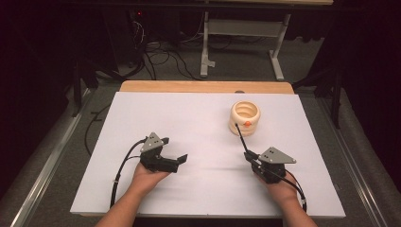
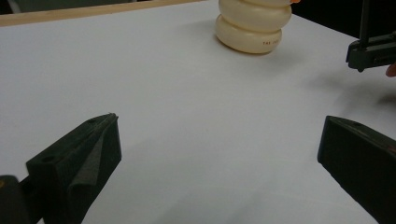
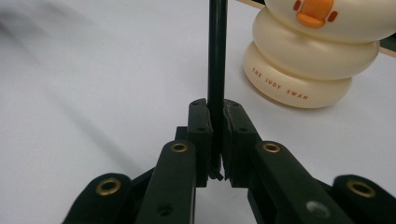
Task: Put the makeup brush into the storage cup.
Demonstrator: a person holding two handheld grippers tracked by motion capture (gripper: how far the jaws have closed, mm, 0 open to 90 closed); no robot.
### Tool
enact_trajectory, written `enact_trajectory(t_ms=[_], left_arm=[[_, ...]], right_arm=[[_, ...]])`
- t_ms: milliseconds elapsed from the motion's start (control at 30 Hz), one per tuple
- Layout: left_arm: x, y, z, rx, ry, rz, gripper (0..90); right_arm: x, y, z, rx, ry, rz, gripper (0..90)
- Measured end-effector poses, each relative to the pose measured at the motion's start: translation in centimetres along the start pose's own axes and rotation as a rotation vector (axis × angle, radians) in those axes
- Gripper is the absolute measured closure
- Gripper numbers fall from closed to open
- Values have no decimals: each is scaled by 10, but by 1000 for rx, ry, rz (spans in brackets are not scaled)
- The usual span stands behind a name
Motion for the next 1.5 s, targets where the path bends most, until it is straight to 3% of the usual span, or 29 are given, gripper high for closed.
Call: enact_trajectory(t_ms=[433,933,1233,1500], left_arm=[[0,6,12,25,-29,34,5],[12,13,39,36,-83,28,5],[22,24,54,70,-111,31,6],[34,34,58,62,-133,43,12]], right_arm=[[4,3,-6,13,30,15,852],[12,7,-18,-21,56,15,852],[14,9,-24,-56,61,13,852],[14,10,-26,-72,47,12,852]])
Point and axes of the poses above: each handheld gripper's, and its own axes: x roughly forward along the jaws, y roughly out of its top, z roughly to its right, the point moved 1 cm from there along x, roughly forward along the jaws, and after that the axes turned 1 degree about z, right-handed, at the moved point
